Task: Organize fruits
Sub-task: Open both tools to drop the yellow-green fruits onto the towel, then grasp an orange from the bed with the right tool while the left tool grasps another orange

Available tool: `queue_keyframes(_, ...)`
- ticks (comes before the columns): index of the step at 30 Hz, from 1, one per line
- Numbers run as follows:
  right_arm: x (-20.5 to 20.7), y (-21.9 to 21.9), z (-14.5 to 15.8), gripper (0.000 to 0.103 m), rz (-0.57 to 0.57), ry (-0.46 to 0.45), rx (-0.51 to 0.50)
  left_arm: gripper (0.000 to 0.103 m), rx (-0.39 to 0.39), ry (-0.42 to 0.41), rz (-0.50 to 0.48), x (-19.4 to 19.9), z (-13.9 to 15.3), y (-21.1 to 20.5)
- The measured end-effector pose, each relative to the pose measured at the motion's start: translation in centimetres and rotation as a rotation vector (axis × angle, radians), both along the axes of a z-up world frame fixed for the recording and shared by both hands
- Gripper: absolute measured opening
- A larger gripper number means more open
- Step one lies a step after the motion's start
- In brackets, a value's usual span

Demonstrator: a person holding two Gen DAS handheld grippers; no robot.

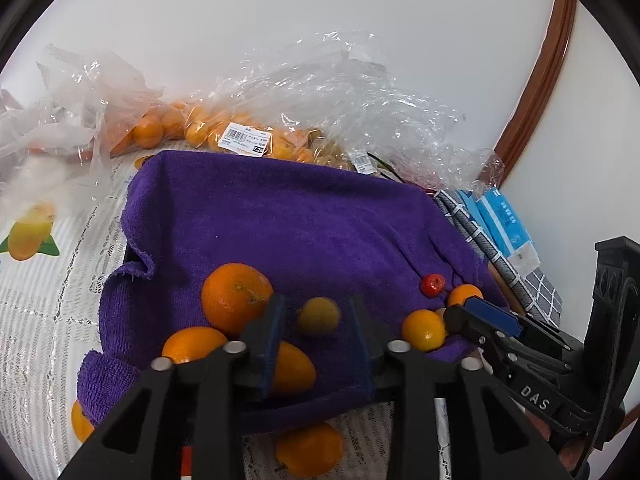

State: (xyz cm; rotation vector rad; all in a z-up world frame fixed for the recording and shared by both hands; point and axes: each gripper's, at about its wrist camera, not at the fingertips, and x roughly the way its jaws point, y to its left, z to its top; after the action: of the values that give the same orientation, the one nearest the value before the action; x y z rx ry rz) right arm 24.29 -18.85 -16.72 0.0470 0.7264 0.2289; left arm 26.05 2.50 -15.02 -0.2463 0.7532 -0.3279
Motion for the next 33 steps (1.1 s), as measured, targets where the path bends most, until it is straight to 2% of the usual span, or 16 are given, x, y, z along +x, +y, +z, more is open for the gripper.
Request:
queue_keyframes(5, -1.9, -0.2, 1.2, 0.042, -0.031, -0.027, 0.024, 0.036, 0.003, -0.049, 0.018, -0.7, 0.8, 0.6)
queue_keyframes(8, -3.5, 0.4, 2.3, 0.042, -0.042, -0.019, 0.048, 0.036, -0.002, -0.048, 0.045, -0.8, 1.2, 1.6)
queue_keyframes(11, -5.3, 1.8, 3.0, 0.042, -0.009, -0.021, 0.040, 0.036, -0.012, -0.062, 0.069, -1.4, 2.1, 3.0)
queue_keyframes(13, -6.6, 3.1, 3.2, 0.042, 0.019, -0.019, 0.029, 0.042, -0.002, -0.083, 0.098, -2.1, 2.7, 3.9)
queue_keyframes(16, -8.6, 4.9, 3.2, 0.049, 0.066, -0.012, 0.014, 0.043, 0.034, -0.072, 0.129, -3.5, 2.8, 5.5)
queue_keyframes(23, -10.9, 8.3, 1.9, 0.055, 0.164, -0.013, -0.006, 0.046, 0.057, -0.066, 0.166, -7.4, 1.6, 9.7)
queue_keyframes(27, -11.0, 10.0, 0.4, 0.055, 0.202, 0.034, -0.022, 0.046, 0.004, -0.040, 0.182, -8.3, 0.8, 11.6)
queue_keyframes(30, -10.9, 11.3, -0.5, 0.055, 0.199, 0.042, -0.089, 0.046, -0.032, -0.031, 0.178, -8.4, 0.4, 12.1)
queue_keyframes(33, -10.2, 11.9, -1.4, 0.052, 0.191, 0.077, -0.145, 0.046, -0.023, -0.030, 0.162, -8.7, 0.2, 11.6)
